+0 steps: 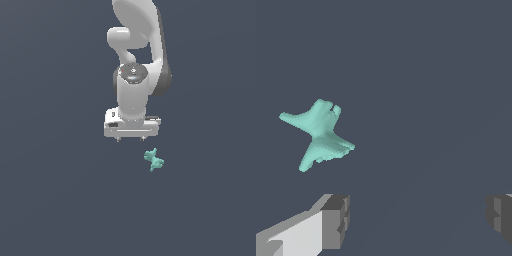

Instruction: Pick up the object and move it to a goal position.

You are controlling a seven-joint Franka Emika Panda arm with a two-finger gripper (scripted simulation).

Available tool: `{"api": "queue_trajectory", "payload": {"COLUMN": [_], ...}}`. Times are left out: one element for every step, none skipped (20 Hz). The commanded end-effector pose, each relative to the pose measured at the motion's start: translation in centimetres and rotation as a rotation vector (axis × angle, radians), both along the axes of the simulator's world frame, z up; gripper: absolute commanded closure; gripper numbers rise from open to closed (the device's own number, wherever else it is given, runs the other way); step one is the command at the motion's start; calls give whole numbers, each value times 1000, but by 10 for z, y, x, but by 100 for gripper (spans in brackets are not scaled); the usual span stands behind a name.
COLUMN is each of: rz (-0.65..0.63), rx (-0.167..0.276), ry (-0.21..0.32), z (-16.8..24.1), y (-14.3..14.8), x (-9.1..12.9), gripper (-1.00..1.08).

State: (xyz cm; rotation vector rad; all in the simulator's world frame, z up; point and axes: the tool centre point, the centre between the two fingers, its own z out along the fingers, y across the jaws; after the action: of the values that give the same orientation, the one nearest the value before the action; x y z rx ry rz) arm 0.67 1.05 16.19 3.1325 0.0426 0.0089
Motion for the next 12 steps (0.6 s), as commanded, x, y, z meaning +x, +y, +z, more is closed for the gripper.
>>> {"api": "queue_trajectory", "payload": {"rz": [2, 5, 10, 18, 27, 39, 53, 69, 86, 107, 129, 153], "rx": [-1, -1, -1, -1, -2, -2, -2, -2, -2, -2, -2, -2], "ry": [0, 0, 0, 0, 1, 1, 2, 2, 2, 3, 4, 4], "z": [0, 0, -1, -2, -4, -5, -8, -10, -13, -16, -19, -23], "y": [0, 1, 2, 4, 7, 10, 14, 19, 24, 30, 36, 43], "x": [0, 1, 1, 2, 3, 5, 7, 8, 11, 13, 15, 18], "gripper": [-92, -92, -92, -92, -92, -92, -92, -92, -92, -92, -92, -92]}}
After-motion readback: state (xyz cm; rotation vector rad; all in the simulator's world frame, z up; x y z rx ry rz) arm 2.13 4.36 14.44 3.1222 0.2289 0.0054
